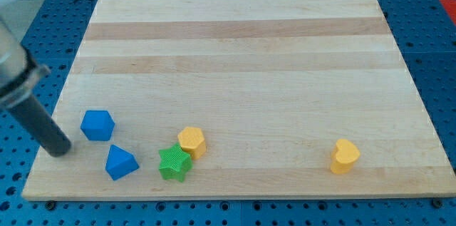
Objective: Move your arm to top center
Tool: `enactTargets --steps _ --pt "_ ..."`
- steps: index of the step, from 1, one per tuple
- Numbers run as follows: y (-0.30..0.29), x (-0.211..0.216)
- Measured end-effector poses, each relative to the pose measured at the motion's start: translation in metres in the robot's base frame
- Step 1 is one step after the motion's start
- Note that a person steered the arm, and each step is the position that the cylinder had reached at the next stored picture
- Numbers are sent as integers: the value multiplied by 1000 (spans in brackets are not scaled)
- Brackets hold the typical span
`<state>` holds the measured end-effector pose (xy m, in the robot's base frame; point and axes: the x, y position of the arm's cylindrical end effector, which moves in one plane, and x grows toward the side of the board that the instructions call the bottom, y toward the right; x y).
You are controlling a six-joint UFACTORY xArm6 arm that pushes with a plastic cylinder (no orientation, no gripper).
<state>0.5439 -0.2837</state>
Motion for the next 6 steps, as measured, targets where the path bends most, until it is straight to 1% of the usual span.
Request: enactTargets --steps 1,2,3,4,5,6 --pt "-21 -33" --pt "-18 -66" --pt "31 -169" --pt "122 -276" --pt "234 -347" --pt "248 -351"
